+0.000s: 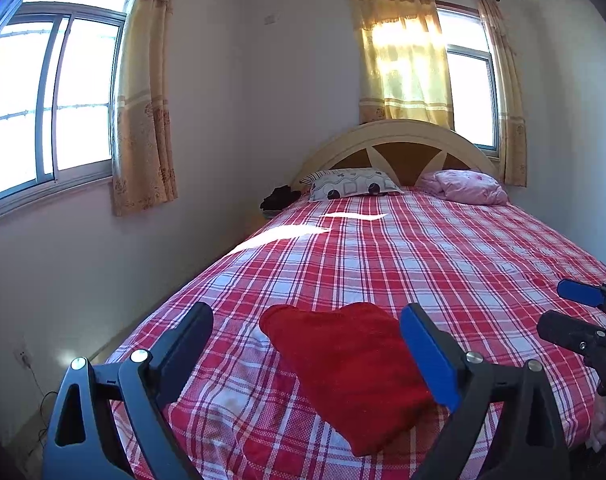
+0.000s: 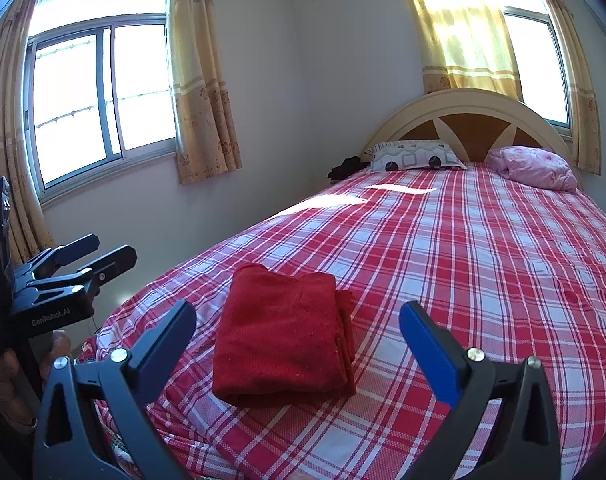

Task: Fold small clothes

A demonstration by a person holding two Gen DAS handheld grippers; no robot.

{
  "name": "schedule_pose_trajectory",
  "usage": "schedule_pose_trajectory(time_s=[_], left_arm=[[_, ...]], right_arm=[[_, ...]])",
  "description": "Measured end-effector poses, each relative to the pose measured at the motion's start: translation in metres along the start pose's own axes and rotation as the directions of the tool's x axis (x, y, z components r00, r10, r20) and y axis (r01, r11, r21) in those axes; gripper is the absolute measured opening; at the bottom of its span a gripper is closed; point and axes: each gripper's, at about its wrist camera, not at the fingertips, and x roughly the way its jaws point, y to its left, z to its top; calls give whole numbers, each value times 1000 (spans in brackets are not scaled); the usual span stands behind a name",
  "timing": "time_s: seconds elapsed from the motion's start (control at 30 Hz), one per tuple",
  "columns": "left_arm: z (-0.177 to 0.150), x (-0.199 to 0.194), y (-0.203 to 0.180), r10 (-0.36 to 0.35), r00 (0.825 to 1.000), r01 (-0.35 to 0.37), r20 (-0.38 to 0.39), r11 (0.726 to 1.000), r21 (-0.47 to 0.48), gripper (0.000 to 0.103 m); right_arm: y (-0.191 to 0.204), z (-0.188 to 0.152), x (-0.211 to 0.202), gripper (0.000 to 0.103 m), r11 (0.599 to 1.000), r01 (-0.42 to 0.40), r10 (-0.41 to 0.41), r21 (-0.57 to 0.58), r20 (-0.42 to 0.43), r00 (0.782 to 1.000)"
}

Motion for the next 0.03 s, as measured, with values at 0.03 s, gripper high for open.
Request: schedule_pose_trajectory(time_s=[0.03], left_arm=[[0, 0, 0, -2, 1000, 2, 1, 1000, 1, 95]], right_arm=[[0, 0, 0, 103, 1000, -1, 1, 1, -1, 1000]])
